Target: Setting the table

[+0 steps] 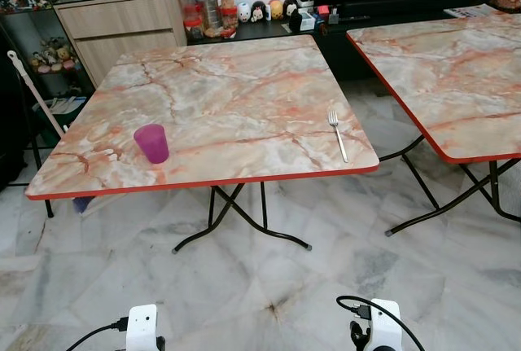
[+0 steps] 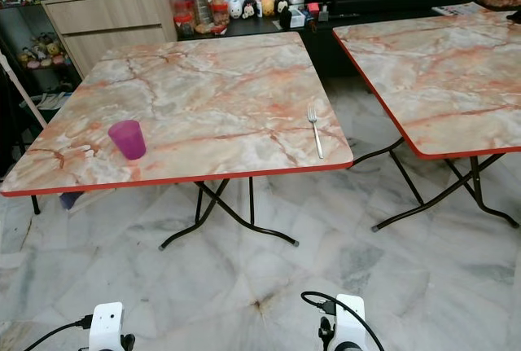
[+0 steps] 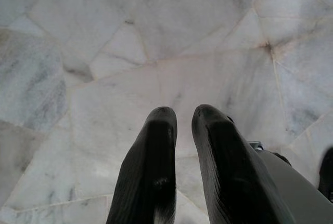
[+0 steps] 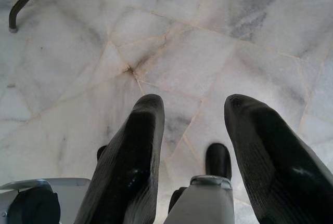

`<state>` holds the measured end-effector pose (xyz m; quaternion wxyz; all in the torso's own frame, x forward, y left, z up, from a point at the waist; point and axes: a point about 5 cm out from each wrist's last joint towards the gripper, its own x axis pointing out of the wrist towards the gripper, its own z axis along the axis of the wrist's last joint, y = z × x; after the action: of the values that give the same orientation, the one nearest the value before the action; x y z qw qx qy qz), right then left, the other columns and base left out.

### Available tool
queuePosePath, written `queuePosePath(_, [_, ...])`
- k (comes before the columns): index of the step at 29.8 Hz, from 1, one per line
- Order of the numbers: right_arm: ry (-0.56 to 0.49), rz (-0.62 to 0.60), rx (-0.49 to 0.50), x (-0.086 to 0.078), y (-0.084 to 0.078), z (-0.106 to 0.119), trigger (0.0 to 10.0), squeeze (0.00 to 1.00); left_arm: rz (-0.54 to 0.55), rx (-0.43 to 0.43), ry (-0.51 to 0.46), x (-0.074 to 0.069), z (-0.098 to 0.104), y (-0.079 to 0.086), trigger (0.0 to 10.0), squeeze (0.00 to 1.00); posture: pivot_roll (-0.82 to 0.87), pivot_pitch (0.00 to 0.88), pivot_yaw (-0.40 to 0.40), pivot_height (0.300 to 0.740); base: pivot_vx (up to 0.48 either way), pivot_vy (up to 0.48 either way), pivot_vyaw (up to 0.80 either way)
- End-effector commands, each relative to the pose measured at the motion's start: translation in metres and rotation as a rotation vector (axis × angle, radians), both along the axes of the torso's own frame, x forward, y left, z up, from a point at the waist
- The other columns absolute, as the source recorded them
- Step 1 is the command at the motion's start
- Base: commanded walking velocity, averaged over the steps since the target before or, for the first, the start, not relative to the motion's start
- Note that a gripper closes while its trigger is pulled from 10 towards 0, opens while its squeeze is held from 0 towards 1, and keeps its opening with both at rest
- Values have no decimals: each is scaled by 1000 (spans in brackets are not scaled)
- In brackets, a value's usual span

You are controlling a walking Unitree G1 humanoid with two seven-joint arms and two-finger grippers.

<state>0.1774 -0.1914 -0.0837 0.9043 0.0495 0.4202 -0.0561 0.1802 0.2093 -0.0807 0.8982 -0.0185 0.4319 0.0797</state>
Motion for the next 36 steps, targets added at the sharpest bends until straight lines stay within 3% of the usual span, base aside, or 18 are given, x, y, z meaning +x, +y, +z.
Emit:
queuePosePath(1, [-5, -3, 13, 3, 3, 1, 10000, 0, -19, 6, 10, -1, 0, 1, 10000, 0, -4, 0, 97, 740, 0, 0, 0])
queuePosePath(18, [-3, -38, 18, 1, 2, 0, 10000, 0, -16, 10, -5, 6, 3, 3, 10000, 0, 8, 0, 100, 740, 326, 0, -159])
queuePosePath(25, [-22, 27, -16, 4, 2, 2, 10000, 0, -6, 3, -1, 3, 1, 1, 10000, 0, 11, 0, 93, 740, 376, 0, 85])
queuePosePath(30, [-135, 149, -41, 23, 11, 14, 10000, 0, 5, -6, 5, 1, 0, -1, 10000, 0, 18, 0, 86, 740, 220, 0, 480])
queuePosePath(36, [-445, 247, -65, 63, 22, 50, 10000, 0, 16, -8, 2, 1, 0, 0, 10000, 0, 3, 7, 87, 740, 0, 0, 0])
